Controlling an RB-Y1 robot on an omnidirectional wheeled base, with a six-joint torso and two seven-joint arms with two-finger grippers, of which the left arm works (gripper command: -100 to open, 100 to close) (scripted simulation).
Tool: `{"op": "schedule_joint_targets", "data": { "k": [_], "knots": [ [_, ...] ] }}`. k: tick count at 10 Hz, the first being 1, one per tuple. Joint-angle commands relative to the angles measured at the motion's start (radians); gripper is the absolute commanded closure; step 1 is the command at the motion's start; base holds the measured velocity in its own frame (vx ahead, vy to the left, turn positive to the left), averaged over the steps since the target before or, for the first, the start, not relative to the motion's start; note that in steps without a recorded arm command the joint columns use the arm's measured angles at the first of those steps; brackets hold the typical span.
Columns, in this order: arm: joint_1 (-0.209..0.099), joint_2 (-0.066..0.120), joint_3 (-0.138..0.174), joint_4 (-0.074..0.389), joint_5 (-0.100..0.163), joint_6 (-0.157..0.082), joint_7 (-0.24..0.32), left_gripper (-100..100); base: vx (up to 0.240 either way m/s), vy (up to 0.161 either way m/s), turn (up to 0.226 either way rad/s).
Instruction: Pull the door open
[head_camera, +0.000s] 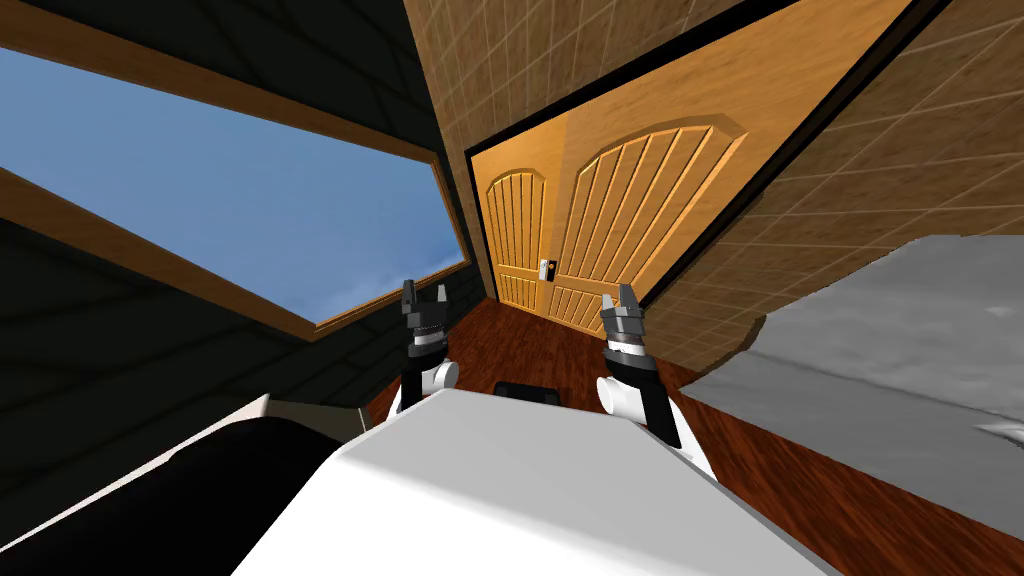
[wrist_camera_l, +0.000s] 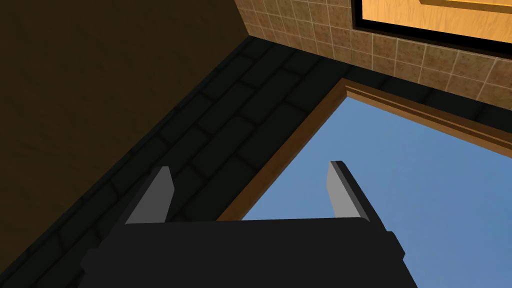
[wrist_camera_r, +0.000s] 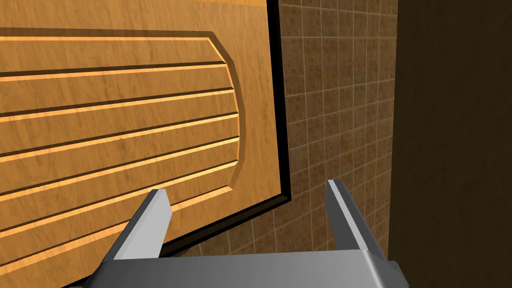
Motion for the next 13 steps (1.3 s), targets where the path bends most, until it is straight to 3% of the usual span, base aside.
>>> {"op": "schedule_joint_targets", "data": {
  "k": [1,5,13],
  "knots": [
    [-0.012,0.011,0.002,0.033,0.012,0.01,-0.013,-100,0.132,-0.006,-0.176],
    [-0.045,0.035,0.006,0.126,0.044,0.038,-0.05,-100,0.196,-0.024,-0.168],
    [-0.1,0.063,0.014,0.281,0.099,0.083,-0.112,-100,0.123,-0.013,-0.134]
  ]
}}
